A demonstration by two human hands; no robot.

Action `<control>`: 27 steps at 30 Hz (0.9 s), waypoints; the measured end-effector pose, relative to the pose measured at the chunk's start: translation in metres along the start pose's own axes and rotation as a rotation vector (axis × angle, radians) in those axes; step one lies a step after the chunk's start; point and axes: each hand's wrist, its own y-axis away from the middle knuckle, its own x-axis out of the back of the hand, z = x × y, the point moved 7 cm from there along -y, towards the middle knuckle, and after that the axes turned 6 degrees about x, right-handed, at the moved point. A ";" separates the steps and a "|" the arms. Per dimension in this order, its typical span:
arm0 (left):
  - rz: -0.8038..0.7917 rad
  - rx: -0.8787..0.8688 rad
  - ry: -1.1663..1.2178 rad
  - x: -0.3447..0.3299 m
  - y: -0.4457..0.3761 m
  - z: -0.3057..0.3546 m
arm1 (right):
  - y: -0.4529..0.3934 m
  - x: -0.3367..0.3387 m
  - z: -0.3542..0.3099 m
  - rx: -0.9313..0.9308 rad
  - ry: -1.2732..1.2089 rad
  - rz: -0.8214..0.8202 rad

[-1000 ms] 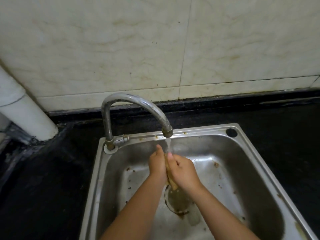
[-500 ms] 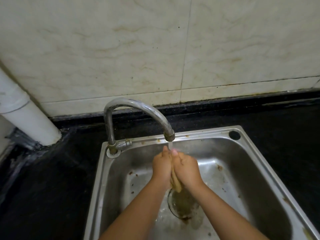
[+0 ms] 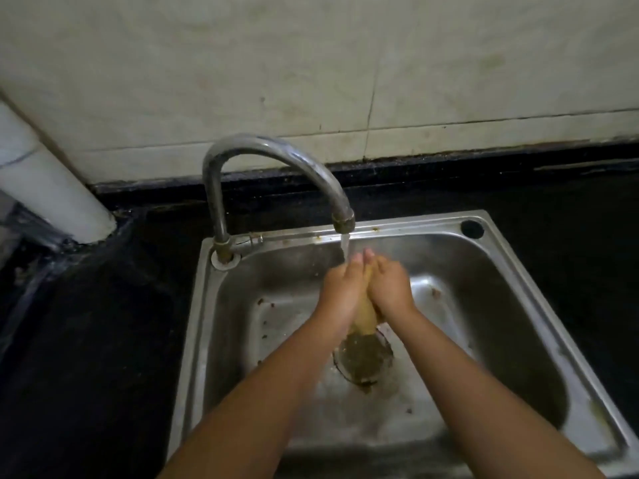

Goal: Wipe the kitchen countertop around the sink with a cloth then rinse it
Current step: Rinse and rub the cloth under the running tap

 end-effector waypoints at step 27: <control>0.008 0.240 0.226 0.023 -0.015 -0.024 | 0.014 -0.002 0.008 0.015 -0.084 -0.085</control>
